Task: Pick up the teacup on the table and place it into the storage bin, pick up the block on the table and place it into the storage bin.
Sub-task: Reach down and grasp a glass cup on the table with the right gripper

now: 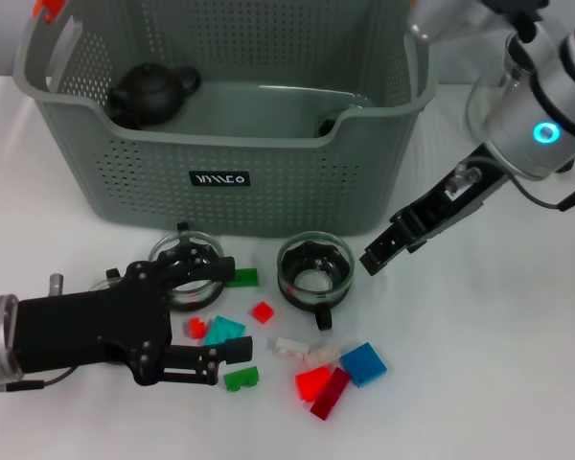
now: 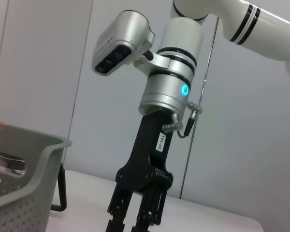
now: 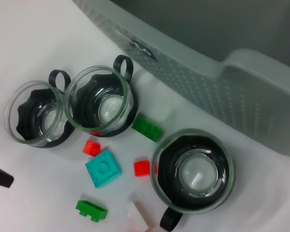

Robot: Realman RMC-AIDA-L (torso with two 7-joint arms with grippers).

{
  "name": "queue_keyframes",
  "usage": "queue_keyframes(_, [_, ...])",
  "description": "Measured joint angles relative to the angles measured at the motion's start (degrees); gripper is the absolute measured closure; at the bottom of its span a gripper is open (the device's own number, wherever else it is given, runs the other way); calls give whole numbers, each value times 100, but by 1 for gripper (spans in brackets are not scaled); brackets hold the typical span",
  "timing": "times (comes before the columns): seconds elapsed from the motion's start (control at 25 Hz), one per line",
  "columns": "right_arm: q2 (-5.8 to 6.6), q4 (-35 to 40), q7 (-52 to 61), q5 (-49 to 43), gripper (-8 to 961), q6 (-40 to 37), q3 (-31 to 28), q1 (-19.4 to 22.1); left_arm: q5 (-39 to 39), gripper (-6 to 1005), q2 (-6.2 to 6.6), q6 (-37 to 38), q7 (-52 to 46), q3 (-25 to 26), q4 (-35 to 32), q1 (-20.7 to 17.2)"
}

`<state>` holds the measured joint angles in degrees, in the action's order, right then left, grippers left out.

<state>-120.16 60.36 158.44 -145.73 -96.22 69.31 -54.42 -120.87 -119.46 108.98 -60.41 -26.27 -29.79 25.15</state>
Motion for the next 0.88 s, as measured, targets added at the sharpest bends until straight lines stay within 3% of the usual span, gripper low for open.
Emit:
queue_keyframes(0.48, [-3,-382,-782,431,245,130,110,-211,-16,89,5,-65,20,0,0,-45])
queue_keyframes(0.88, [-59,-1081,-812,744,252,1027,1232,-732,-69,90,50,-87,62,43,-116,-198])
